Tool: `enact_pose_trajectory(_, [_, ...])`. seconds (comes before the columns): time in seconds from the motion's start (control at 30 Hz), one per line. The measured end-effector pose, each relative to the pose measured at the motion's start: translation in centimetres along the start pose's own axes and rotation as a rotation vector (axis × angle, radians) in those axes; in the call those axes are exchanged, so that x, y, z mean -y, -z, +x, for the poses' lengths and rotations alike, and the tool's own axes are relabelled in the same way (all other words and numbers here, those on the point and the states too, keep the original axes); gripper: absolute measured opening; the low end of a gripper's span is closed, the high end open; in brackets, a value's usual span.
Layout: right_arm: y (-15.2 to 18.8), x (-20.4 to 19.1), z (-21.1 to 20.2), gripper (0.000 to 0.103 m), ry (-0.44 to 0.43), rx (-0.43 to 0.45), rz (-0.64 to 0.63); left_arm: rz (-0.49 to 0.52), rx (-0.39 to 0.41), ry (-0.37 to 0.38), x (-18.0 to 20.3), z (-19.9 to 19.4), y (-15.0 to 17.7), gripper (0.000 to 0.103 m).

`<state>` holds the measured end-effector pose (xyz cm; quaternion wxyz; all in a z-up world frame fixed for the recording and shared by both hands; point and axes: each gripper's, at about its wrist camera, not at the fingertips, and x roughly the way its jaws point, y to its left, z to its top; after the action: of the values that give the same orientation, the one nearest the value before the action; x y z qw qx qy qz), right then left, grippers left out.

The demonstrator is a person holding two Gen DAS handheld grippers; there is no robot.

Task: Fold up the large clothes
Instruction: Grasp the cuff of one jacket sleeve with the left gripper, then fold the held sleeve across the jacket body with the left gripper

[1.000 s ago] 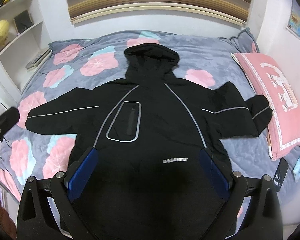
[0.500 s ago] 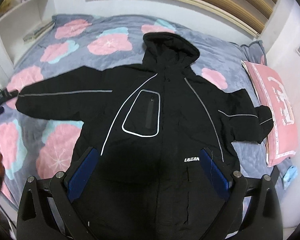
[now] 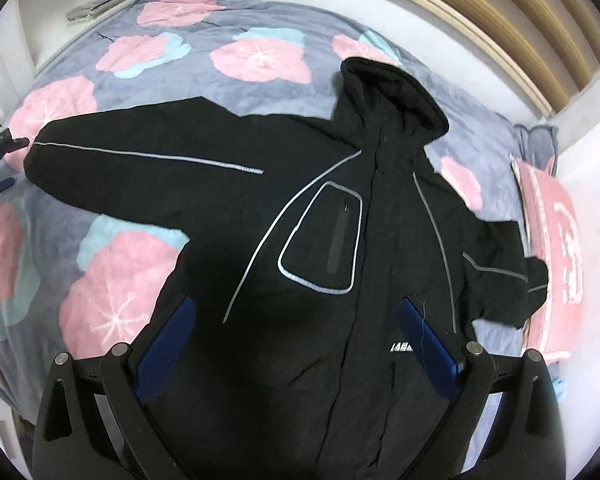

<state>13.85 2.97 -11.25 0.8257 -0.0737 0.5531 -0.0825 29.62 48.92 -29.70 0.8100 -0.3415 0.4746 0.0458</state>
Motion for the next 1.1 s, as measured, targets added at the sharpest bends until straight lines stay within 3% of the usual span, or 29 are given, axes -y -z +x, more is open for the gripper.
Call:
enact_pose_trajectory(0.17, [-1.0, -0.5, 1.8, 0.102, -0.030, -0.049, 0.005, 0.046, -0.009, -0.084, 0.1, 3.4, -1.4, 0.094])
enact_pose_trajectory(0.2, [-1.0, -0.7, 2.1, 0.102, -0.032, -0.057, 0.000, 0.046, -0.017, -0.084, -0.1, 3.9, -1.7, 0.086])
enact_pose_trajectory(0.23, [-1.0, -1.0, 2.4, 0.102, -0.033, -0.065, -0.011, 0.051, -0.023, -0.091, -0.1, 4.3, -1.9, 0.065])
enact_pose_trajectory(0.27, [-1.0, -1.2, 2.6, 0.102, -0.033, -0.069, -0.020, 0.061, -0.032, -0.080, -0.1, 4.6, -2.0, 0.054])
enact_pose_trajectory(0.43, [-1.1, -1.5, 3.2, 0.102, -0.056, -0.076, -0.023, 0.181, 0.016, -0.104, 2.2, 3.2, -1.7, 0.027])
enact_pose_trajectory(0.57, [-1.2, -0.9, 3.5, 0.102, -0.080, -0.075, -0.001, 0.253, 0.070, -0.062, 4.5, -0.6, -0.8, 0.024])
enact_pose_trajectory(0.7, [-0.9, -0.2, 3.7, 0.102, -0.112, -0.074, 0.019, 0.383, 0.118, 0.000, 9.7, -4.6, 0.9, 0.023])
enact_pose_trajectory(0.83, [-0.8, 0.9, 3.5, 0.102, -0.132, -0.055, 0.039, 0.540, 0.136, 0.112, 17.2, -7.5, 4.4, 0.022])
enact_pose_trajectory(0.97, [-0.4, 3.0, 3.6, 0.102, -0.137, -0.039, 0.085, 0.691, 0.098, 0.248, 25.0, -8.2, 9.4, 0.022])
enact_pose_trajectory(1.1, [0.4, 6.2, 4.8, 0.102, -0.133, -0.057, 0.162, 0.839, -0.009, 0.350, 32.4, -5.9, 15.2, 0.022])
